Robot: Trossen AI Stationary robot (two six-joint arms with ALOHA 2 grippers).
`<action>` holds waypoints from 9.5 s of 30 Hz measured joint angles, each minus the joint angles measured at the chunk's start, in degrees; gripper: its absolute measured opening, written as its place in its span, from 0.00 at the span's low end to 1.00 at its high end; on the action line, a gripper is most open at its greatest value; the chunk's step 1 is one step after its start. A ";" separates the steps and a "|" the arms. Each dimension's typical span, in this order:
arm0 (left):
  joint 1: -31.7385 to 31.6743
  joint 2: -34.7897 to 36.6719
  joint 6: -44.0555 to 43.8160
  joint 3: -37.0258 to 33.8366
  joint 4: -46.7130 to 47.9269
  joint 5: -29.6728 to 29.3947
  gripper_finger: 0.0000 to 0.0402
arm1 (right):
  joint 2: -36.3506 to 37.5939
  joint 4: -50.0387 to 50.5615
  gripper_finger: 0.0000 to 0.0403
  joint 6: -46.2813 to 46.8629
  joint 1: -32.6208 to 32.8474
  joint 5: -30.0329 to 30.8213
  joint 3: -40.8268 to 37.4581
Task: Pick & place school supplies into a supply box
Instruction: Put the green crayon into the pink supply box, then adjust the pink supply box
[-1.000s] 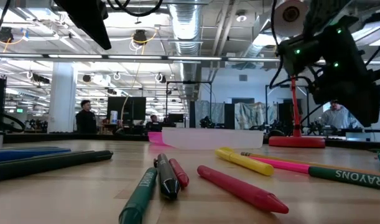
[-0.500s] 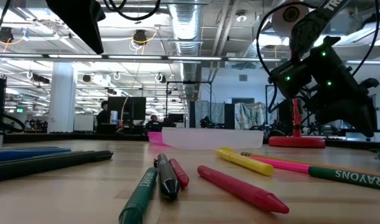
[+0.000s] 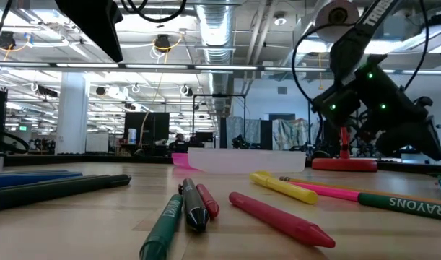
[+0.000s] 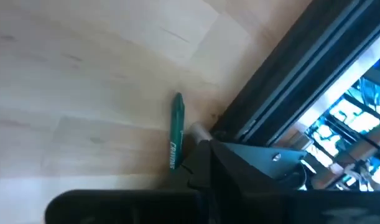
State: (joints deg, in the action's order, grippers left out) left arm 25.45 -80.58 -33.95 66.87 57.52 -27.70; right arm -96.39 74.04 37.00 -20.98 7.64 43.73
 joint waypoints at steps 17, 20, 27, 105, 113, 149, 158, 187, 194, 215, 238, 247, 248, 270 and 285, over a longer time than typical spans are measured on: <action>0.00 -0.02 -1.86 0.00 0.02 0.02 0.15 | -5.20 -6.46 0.00 -0.14 -0.16 2.56 0.01; 0.00 -0.02 -1.86 0.00 0.02 0.04 0.15 | -4.82 -7.49 0.00 -0.89 -0.96 1.86 -0.26; 0.00 -0.04 -3.26 0.00 0.02 0.04 0.15 | -3.97 -8.76 0.00 -1.53 -1.87 -5.02 -2.46; -0.20 -0.04 -4.68 -0.02 -2.19 -1.64 0.15 | 0.77 -7.92 0.29 4.09 42.24 -30.96 2.79; -0.20 -0.04 -4.97 -0.02 -2.67 -1.20 0.15 | -3.49 -8.57 0.28 3.08 41.93 -30.10 2.79; -0.20 -0.04 -4.84 -0.02 -3.02 -1.51 0.15 | -3.99 -14.23 0.04 3.54 39.68 -27.79 0.54; -0.20 -0.04 -4.73 -0.02 -3.02 -1.53 0.15 | -4.01 -14.43 0.03 3.54 37.63 -26.93 0.51; -0.22 -0.04 -4.75 -0.02 -3.04 -2.10 0.15 | 9.36 -22.80 0.00 5.50 34.28 -12.91 2.66; -0.22 -0.04 -4.78 -0.02 -3.04 -2.67 0.15 | 14.15 -26.48 0.00 6.20 34.31 -12.55 2.66; -0.22 -0.04 -3.33 -0.02 -3.46 -14.07 0.15 | 15.51 -31.29 0.00 -14.17 27.92 -0.43 16.10; 2.47 0.00 -15.35 -0.02 -2.98 -6.03 0.15 | -4.28 -27.59 0.00 -45.51 13.28 0.15 33.16; 2.47 0.00 -15.33 -0.02 -2.99 -7.09 0.15 | -4.94 -30.41 0.00 -44.14 11.69 0.47 33.35; 2.47 0.00 -15.33 0.00 -3.04 -7.14 0.15 | -5.40 -30.38 0.00 -43.64 11.43 0.67 33.37; 2.47 -0.02 -17.27 0.00 -3.08 -7.13 0.15 | -10.86 -33.24 0.10 -52.48 14.00 1.72 33.23; 2.47 -0.02 -17.29 0.00 -3.08 -7.13 0.15 | -10.82 -25.22 0.18 -42.90 10.51 9.24 33.23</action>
State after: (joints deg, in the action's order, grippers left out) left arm 27.92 -80.60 -51.24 66.87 54.43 -34.83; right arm -107.20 48.82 -5.90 -10.48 16.88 76.97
